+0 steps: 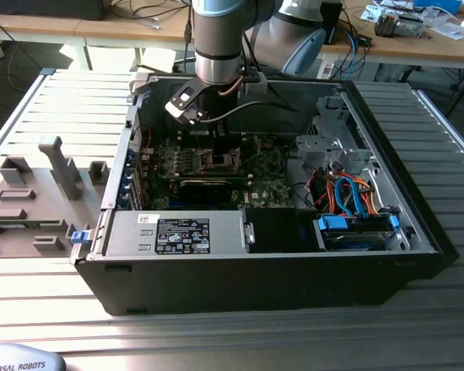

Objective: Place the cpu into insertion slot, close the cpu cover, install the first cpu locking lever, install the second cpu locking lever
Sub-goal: 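Place the cpu into insertion slot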

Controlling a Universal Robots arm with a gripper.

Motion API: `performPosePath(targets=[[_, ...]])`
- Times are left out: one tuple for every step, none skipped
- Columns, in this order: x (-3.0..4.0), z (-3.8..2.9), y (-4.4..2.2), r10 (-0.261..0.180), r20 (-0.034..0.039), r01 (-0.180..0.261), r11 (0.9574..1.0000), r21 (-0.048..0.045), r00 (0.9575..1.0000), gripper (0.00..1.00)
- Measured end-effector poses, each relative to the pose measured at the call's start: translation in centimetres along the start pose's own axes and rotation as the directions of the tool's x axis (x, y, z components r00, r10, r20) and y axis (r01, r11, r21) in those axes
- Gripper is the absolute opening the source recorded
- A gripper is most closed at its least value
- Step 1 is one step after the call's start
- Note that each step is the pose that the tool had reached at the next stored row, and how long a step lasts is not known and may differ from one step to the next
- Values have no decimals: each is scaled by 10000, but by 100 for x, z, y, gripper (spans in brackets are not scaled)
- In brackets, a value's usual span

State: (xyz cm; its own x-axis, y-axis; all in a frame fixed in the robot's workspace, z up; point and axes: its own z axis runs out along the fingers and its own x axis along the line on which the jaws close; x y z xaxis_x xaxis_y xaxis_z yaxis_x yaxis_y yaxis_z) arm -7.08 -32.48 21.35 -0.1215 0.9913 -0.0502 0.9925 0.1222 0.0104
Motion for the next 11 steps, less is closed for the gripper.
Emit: performPosePath(targets=[[0,0,0,-1,0,1,10000,0,10000,61],[0,0,0,-1,0,1,10000,0,10000,61],[0,0,0,-2,0,2,10000,0,10000,61],[0,0,0,-2,0,2,10000,0,10000,61],[0,0,0,-3,0,3,10000,0,10000,61],[0,0,0,-3,0,3,10000,0,10000,61],[0,3,0,-4,-2,4,10000,-2,10000,61],[0,9,0,-3,-2,3,10000,-2,10000,61],[0,24,4,-4,0,4,10000,0,10000,61],[1,36,5,-3,0,3,10000,0,10000,61],[1,47,7,-3,0,3,10000,1,10000,61]])
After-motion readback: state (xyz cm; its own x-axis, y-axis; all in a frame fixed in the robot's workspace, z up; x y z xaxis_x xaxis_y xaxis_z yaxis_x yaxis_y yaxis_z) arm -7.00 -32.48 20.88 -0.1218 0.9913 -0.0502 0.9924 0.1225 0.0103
